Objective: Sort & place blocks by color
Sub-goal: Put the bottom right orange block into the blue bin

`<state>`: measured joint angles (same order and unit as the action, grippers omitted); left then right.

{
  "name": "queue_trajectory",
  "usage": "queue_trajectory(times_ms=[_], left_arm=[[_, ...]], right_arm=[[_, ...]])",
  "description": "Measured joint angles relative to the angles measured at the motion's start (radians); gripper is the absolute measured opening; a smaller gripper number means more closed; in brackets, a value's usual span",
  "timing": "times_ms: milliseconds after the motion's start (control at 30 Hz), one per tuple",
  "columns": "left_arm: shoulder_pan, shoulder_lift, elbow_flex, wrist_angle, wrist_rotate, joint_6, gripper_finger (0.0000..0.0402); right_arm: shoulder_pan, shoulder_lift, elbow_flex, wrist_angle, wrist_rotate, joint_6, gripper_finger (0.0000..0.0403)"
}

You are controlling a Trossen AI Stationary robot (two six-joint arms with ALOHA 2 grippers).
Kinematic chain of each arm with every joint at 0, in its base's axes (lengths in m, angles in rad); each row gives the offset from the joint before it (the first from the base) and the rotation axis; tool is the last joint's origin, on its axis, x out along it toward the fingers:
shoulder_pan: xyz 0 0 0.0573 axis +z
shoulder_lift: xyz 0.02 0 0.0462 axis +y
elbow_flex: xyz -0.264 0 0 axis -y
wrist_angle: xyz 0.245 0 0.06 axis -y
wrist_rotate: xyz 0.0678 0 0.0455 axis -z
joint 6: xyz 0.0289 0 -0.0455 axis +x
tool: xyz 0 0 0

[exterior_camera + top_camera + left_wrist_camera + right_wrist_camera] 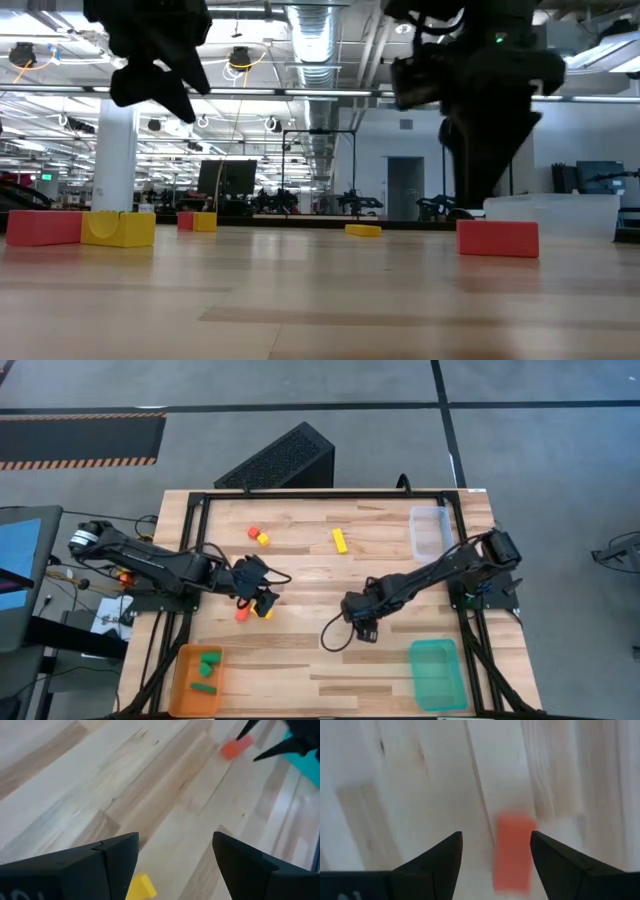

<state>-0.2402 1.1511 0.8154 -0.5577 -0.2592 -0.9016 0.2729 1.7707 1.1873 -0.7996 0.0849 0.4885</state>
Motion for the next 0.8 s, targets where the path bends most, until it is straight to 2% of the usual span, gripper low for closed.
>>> queue_trajectory(times_ms=[167,233,367,600,700,800], left_arm=[[-0.001,0.021,-0.001,0.022,-0.049,0.018,0.0238],[0.014,0.039,0.002,0.106,-0.066,0.040,0.0238],[0.027,0.073,0.002,0.232,-0.031,0.098,0.0238],[0.013,0.122,0.000,0.278,-0.032,0.119,0.0238],[0.012,0.144,0.000,0.314,-0.033,0.134,0.0238],[0.013,0.166,0.000,0.382,-0.023,0.060,0.0238]], right_arm=[[0.012,0.003,-0.055,0.032,0.009,0.013,0.0258],[0.006,-0.003,-0.072,0.069,-0.007,0.016,0.0258],[0.005,-0.010,-0.102,0.073,0.028,0.016,0.0258],[0.021,-0.010,-0.148,0.081,0.033,0.003,0.0257],[0.022,-0.010,-0.182,0.116,0.029,0.014,0.0240],[0.019,-0.012,-0.195,0.141,0.024,0.035,0.0197]])
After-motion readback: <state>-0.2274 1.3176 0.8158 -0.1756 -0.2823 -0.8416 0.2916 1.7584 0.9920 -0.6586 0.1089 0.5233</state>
